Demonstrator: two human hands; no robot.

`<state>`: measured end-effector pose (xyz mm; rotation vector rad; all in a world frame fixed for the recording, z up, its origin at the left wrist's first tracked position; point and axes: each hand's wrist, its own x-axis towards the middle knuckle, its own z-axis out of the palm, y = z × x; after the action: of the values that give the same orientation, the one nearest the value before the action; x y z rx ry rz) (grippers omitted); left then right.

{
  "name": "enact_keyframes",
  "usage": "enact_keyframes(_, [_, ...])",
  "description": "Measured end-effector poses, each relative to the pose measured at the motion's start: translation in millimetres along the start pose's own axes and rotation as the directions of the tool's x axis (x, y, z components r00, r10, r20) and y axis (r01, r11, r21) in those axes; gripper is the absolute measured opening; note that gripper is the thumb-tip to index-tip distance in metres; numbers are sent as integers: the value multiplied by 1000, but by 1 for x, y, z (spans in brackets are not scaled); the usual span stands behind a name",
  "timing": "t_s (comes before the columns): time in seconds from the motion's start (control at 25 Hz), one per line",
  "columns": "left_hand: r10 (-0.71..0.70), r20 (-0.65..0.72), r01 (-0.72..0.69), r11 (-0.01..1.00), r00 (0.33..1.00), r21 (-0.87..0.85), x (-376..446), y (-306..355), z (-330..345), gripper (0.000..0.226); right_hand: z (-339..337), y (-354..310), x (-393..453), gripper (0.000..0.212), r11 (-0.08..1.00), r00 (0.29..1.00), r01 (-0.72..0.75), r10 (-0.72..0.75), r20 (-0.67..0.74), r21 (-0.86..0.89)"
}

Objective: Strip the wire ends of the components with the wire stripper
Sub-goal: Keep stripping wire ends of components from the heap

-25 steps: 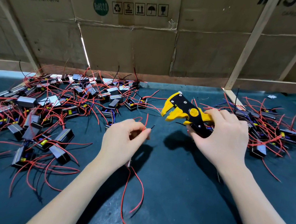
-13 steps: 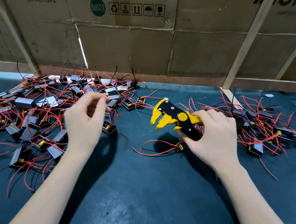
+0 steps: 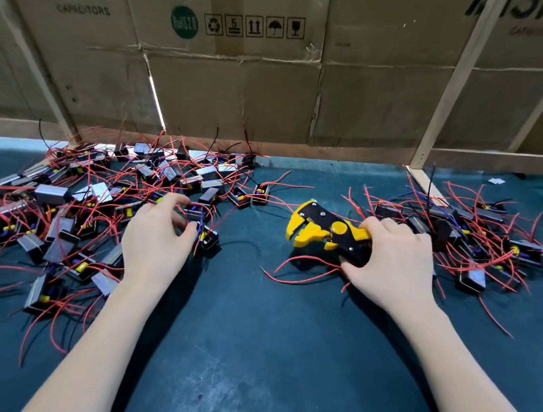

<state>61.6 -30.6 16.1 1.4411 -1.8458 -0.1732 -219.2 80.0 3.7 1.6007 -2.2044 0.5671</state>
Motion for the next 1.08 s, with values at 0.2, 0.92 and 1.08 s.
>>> enact_keyframes(0.2, [-93, -108, 62, 963, 990, -261, 1, 6, -5, 46, 0, 15, 2, 49, 982, 987, -132, 117, -115, -138])
enact_keyframes(0.92, [-69, -253, -67, 868, 965, -491, 4, 17, -9, 54, -29, 1, 4, 41, 820, 898, -155, 349, -267, 551])
enact_keyframes(1.08, [-61, -416, -174, 846, 907, -504, -5, 27, -15, 60, -28, 1, 3, 43, 829, 904, -141, 331, -271, 541])
